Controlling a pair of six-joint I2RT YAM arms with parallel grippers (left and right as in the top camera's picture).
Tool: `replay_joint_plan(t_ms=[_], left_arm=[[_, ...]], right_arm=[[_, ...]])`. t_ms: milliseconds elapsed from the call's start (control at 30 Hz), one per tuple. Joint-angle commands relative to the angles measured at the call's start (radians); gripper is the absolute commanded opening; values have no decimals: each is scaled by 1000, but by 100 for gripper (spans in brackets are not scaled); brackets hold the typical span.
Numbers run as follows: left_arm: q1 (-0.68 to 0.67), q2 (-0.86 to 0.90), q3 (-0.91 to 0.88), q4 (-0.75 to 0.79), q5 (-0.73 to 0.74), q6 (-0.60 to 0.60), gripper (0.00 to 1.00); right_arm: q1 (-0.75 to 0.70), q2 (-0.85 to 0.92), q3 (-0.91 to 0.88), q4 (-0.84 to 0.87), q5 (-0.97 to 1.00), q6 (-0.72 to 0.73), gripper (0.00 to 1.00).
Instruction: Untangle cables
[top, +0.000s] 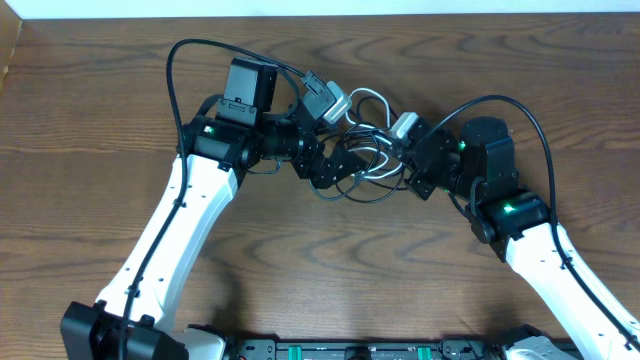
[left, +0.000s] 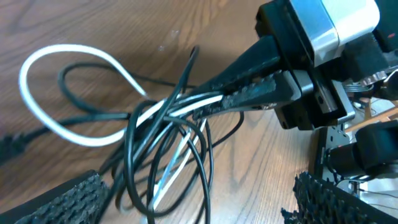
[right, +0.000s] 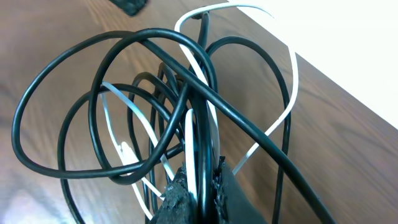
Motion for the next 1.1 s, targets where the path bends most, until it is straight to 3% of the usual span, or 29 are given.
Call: replay_joint_plan(t_ms=[0,233,500,567,867,1067], left_arm=[[5,-1,3,-15,39,31,97],[5,0,3,-56,39,31,100],[5,0,3,-56,46,30,84],[5,0,3,-56,46,30,77],[5,0,3,-55,46,31,11],[5,0,3,-54,45,31,8]], right_arm=[[-2,-19,7,19,-81,27,1],[-2,-19,7,45,-111,50,1],[-2,-19,7,43,-180,50,1],[-2,-19,7,42,-185,50,1],[-18,-19,7,21,-122,51,1],[-21,-19,7,17,-125,58,1]])
